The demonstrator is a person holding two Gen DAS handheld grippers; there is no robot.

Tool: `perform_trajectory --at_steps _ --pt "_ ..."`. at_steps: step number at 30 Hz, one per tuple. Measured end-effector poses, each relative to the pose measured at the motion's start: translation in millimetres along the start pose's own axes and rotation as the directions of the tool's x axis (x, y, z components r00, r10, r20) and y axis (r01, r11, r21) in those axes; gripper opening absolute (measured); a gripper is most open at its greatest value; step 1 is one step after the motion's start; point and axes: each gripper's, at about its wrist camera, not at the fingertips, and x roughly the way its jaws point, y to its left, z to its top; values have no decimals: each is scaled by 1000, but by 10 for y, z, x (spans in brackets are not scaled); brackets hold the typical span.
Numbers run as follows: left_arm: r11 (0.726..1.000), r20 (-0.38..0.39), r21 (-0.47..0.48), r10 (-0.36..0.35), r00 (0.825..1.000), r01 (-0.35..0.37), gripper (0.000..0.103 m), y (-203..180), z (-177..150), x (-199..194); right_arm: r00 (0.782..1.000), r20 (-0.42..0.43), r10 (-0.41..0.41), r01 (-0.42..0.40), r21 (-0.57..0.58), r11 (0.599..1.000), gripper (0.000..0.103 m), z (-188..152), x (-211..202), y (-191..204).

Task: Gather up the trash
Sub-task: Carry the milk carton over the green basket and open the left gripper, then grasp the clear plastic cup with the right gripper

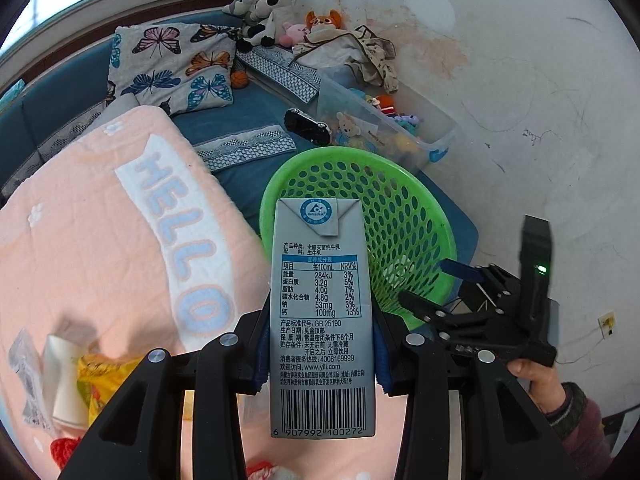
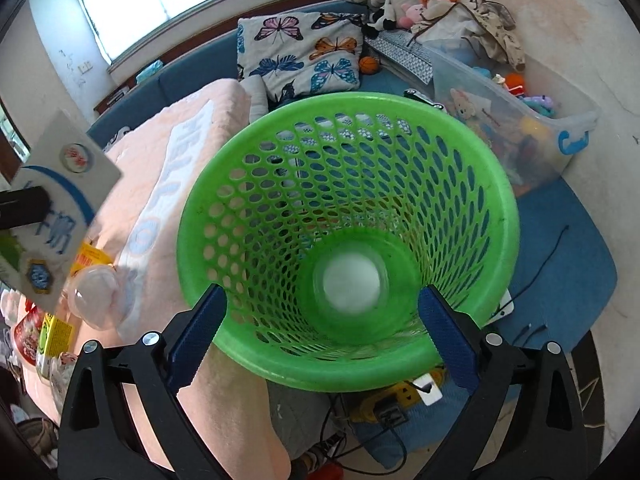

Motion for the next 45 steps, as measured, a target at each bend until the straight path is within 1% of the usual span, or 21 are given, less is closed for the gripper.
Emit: perform_trajectory --at_steps 5,9,12,15,19,23,25,27,31,35,37,41,45 --pt "1000 -11 -5 1 1000 -1 39 -42 120 224 999 28 -40 40 3 999 96 -25 -125 -82" --pt "1000 -34 -13 -10 999 10 39 -74 209 452 998 37 -46 46 6 999 96 -47 -182 -116" --pt "999 -50 -24 -30 998 29 39 -109 266 613 996 51 -69 69 -1 998 96 -61 -215 -147" --pt "1000 -57 -10 -21 998 21 39 -164 323 747 995 61 -75 75 3 997 96 -69 -239 -197" --pt "999 -60 -27 -32 998 30 40 -193 371 877 994 73 -86 85 6 996 96 -96 -267 -257" --pt "999 -39 -27 -36 999 35 47 -241 373 915 993 73 -89 88 19 996 96 -121 -273 -308" --pt "999 -37 -27 -34 999 33 57 -251 369 924 993 72 -91 89 25 996 96 -136 -277 -334" --pt "999 -40 -27 -26 999 25 58 -243 363 918 993 73 -94 92 27 995 96 -146 -290 -341" --pt "997 -16 -63 -40 999 39 59 -148 327 749 993 78 -87 85 27 996 96 -187 -334 -321" --pt "997 31 -69 -31 999 33 60 -72 231 436 994 88 -69 69 6 998 96 -225 -410 -206" --pt "997 58 -68 -21 998 25 63 -36 165 261 994 92 -58 58 -7 998 96 -248 -440 -138" --pt "997 95 -79 -13 995 20 63 64 52 -26 996 89 -13 17 -44 999 96 -278 -475 66" --pt "995 113 -102 14 994 -2 65 213 -120 -251 996 75 51 -44 -91 995 96 -318 -475 343"
